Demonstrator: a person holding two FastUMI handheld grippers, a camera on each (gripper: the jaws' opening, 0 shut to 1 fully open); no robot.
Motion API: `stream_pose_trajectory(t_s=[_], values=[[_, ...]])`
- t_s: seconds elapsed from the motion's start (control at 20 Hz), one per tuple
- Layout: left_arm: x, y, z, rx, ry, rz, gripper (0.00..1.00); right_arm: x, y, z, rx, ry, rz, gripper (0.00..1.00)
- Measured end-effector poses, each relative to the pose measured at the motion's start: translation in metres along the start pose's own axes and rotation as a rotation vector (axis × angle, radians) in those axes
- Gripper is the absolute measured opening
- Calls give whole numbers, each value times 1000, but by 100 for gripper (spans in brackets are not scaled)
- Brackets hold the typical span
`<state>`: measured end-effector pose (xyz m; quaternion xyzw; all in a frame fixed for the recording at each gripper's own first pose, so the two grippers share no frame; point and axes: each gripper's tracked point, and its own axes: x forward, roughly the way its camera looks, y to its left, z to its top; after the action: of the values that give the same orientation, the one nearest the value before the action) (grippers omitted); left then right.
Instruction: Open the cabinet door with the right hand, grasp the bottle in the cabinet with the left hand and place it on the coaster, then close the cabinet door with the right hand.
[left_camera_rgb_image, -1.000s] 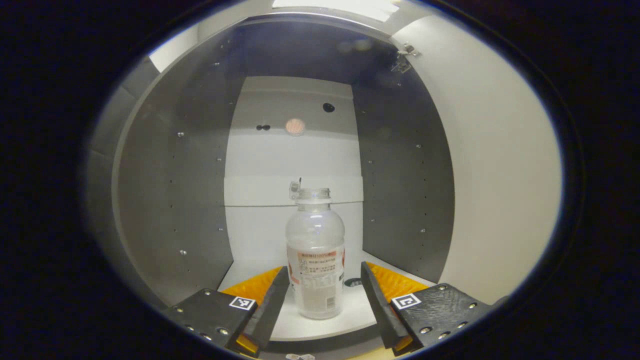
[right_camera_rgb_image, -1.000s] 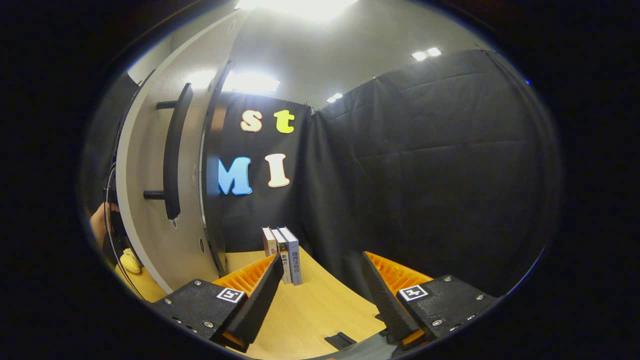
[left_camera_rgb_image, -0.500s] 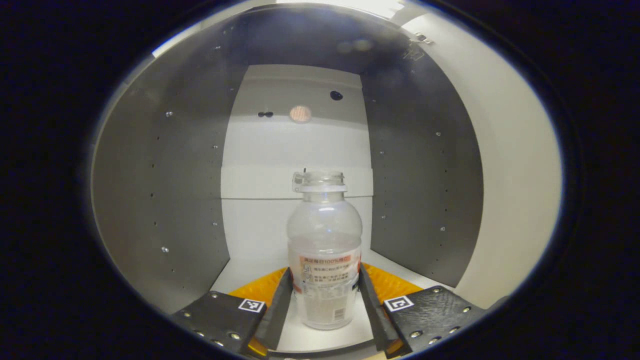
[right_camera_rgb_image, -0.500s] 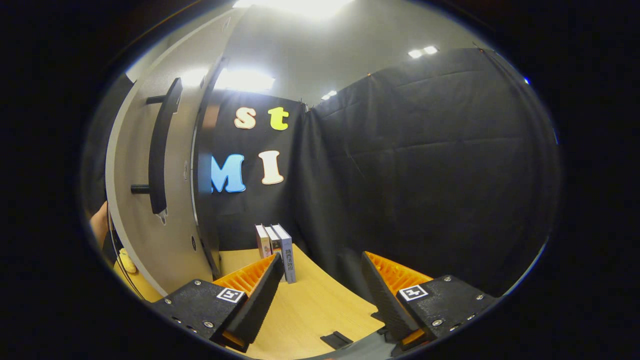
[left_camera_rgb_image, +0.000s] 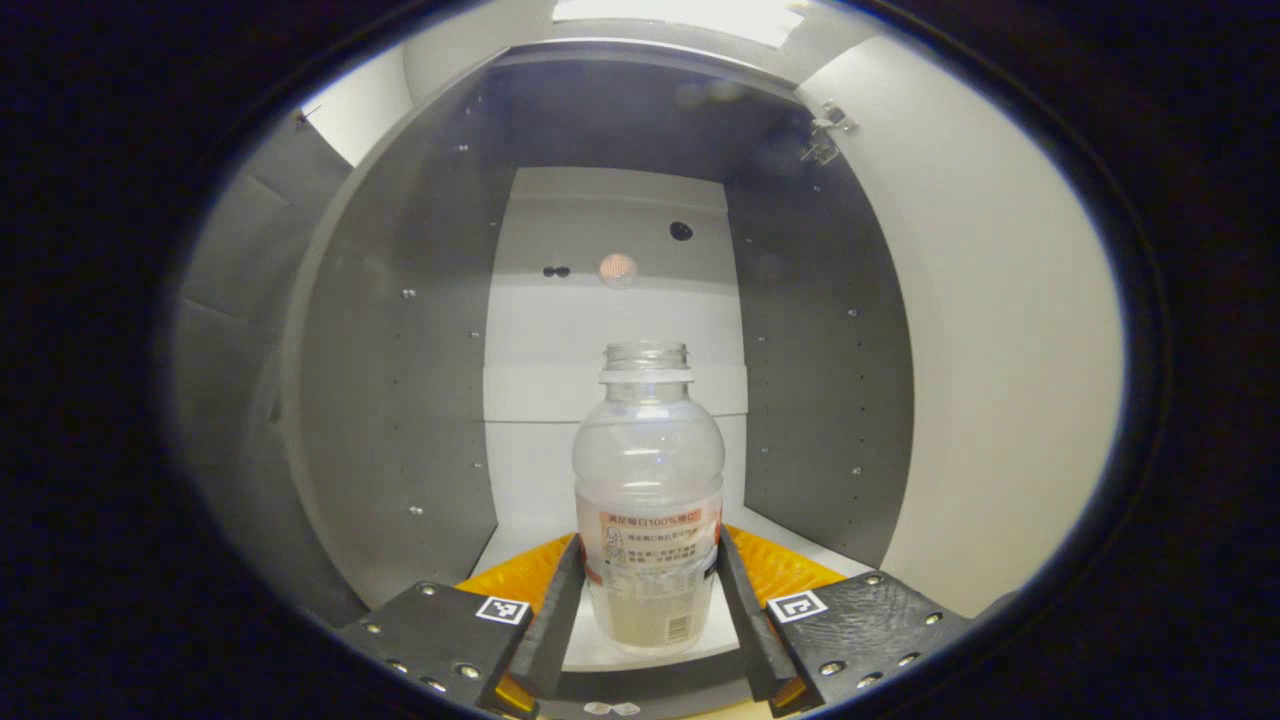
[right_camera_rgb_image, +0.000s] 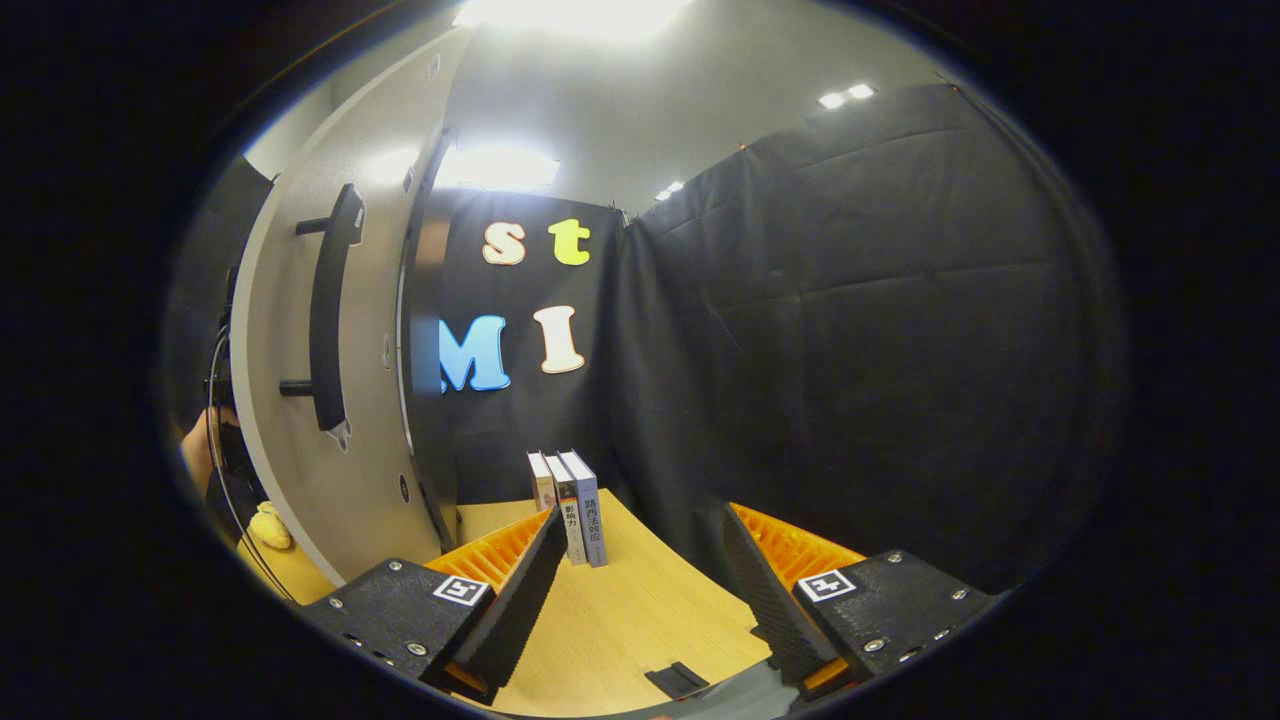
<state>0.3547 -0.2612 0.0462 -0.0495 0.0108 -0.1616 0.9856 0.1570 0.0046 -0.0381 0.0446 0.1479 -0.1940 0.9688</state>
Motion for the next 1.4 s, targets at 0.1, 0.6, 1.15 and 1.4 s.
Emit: stream_pose_trajectory(t_s=[0.1, 0.6, 1.15, 1.4], values=[[-19, 4, 2, 4, -7, 17, 71, -4, -1, 2, 3, -4, 28, 96], [-118, 21, 7, 1, -32, 88, 78, -29, -11, 1, 12, -11, 123, 94], [-209, 24, -12, -23, -28, 137, 65, -59, -25, -1, 18, -27, 184, 96], [-252, 17, -37, -30, -16, 132, 71, -70, -30, -6, 3, -34, 203, 96]])
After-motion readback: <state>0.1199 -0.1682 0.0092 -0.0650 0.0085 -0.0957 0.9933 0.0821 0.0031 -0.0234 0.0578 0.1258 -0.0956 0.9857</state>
